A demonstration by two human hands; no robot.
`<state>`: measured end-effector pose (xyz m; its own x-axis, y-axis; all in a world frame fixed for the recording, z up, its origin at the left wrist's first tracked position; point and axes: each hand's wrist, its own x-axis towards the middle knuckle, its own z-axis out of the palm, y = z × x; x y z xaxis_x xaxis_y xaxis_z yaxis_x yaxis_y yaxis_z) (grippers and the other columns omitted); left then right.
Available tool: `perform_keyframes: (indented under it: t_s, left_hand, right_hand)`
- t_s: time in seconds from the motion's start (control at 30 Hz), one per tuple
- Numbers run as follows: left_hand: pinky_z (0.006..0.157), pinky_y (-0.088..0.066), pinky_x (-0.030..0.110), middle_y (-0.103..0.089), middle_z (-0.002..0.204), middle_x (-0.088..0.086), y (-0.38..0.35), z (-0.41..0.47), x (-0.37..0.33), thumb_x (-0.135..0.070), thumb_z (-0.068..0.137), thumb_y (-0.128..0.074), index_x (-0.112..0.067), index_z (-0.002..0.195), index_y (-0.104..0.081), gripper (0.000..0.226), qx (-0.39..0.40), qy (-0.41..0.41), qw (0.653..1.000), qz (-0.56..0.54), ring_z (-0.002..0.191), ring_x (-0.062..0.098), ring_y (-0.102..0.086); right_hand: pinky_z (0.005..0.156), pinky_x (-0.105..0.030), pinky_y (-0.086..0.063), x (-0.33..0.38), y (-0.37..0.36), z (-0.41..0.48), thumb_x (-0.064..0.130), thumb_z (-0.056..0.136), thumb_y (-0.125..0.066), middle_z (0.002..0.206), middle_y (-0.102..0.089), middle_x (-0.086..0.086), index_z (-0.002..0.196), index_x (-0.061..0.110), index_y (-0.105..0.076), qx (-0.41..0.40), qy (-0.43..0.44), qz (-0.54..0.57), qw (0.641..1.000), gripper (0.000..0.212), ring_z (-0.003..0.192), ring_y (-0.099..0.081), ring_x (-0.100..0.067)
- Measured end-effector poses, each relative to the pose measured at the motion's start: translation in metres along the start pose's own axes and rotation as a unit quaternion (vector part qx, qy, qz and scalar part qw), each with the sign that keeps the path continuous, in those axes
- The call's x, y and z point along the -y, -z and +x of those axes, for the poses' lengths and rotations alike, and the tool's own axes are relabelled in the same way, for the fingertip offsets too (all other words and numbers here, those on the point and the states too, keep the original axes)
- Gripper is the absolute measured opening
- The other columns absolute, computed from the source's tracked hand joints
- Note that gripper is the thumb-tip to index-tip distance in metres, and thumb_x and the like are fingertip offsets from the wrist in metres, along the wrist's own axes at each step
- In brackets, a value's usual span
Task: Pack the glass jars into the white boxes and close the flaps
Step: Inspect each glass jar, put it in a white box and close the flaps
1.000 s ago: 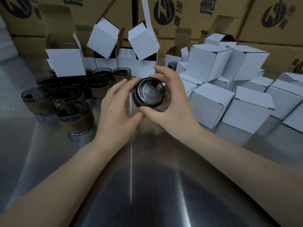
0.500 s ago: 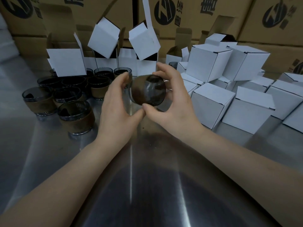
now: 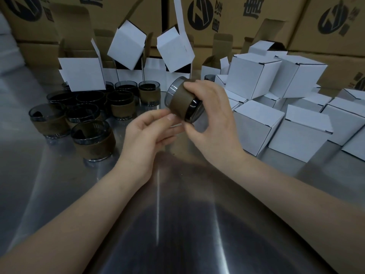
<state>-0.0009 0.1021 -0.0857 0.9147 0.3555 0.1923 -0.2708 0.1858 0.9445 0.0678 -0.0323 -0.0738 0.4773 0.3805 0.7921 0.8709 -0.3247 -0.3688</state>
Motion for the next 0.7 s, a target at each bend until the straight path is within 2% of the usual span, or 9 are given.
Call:
perform_keyframes:
  t_s: [0.13,0.2,0.33,0.47,0.6,0.63,0.7]
  left_hand:
    - [0.103,-0.046,0.048,-0.066,0.123,0.018,0.004,0.002,0.001,-0.026,0.089,-0.061,-0.001,0.129,-0.057,0.047,0.062,0.043,0.994,-0.074,0.117,0.031,-0.063]
    - [0.105,-0.044,0.048,-0.064,0.128,0.018,0.007,0.004,0.001,-0.030,0.090,-0.059,-0.005,0.129,-0.058,0.047,0.079,0.051,0.990,-0.101,0.121,0.031,-0.060]
    - [0.102,-0.048,0.041,-0.064,0.128,0.015,0.013,0.008,0.001,-0.033,0.089,-0.058,-0.009,0.126,-0.061,0.044,0.088,0.054,0.987,-0.125,0.122,0.026,-0.060]
    - [0.105,-0.047,0.039,-0.065,0.127,0.010,0.015,0.011,0.002,-0.031,0.090,-0.061,-0.013,0.122,-0.066,0.037,0.094,0.051,0.984,-0.145,0.123,0.024,-0.059]
    - [0.107,-0.045,0.041,-0.066,0.127,0.009,0.014,0.013,0.003,-0.032,0.090,-0.060,-0.019,0.110,-0.074,0.027,0.091,0.053,0.979,-0.172,0.123,0.025,-0.059]
    - [0.105,-0.047,0.040,-0.067,0.125,0.008,0.014,0.013,0.002,-0.033,0.092,-0.058,-0.022,0.109,-0.075,0.026,0.098,0.049,0.979,-0.172,0.122,0.025,-0.060]
    - [0.104,-0.048,0.039,-0.068,0.124,0.008,0.015,0.012,0.001,-0.034,0.096,-0.053,-0.024,0.106,-0.076,0.027,0.112,0.042,0.977,-0.175,0.123,0.026,-0.060]
  right_hand:
    - [0.107,-0.037,-0.040,0.002,-0.002,-0.002,0.003,0.079,-0.071,0.132,-0.047,-0.021,0.128,0.003,-0.057,0.012,0.047,-0.016,0.999,0.051,0.126,-0.045,-0.030]
    - [0.105,-0.044,-0.041,0.004,-0.005,-0.004,0.005,0.081,-0.069,0.132,-0.048,-0.020,0.129,0.002,-0.056,0.024,0.056,0.006,0.998,0.050,0.126,-0.046,-0.030]
    - [0.106,-0.044,-0.041,0.007,-0.006,-0.007,0.000,0.084,-0.063,0.132,-0.052,-0.012,0.132,0.001,-0.049,0.042,0.034,0.084,0.995,0.050,0.125,-0.048,-0.025]
    - [0.106,-0.034,-0.046,0.013,-0.007,-0.008,-0.004,0.088,-0.056,0.128,-0.051,-0.005,0.133,0.004,-0.045,0.027,-0.069,0.220,0.973,0.047,0.125,-0.050,-0.016]
    - [0.103,-0.026,-0.047,0.014,-0.006,-0.002,0.000,0.095,-0.055,0.127,-0.054,-0.008,0.135,0.009,-0.044,0.017,-0.228,0.326,0.917,0.043,0.120,-0.056,-0.013]
    - [0.103,-0.027,-0.047,0.013,-0.006,0.000,0.003,0.097,-0.054,0.128,-0.056,-0.008,0.136,0.010,-0.045,0.024,-0.267,0.341,0.901,0.042,0.119,-0.057,-0.012]
    - [0.106,-0.037,-0.047,0.009,-0.006,0.002,0.009,0.099,-0.052,0.132,-0.058,-0.009,0.139,0.010,-0.048,0.047,-0.332,0.390,0.858,0.040,0.121,-0.058,-0.016]
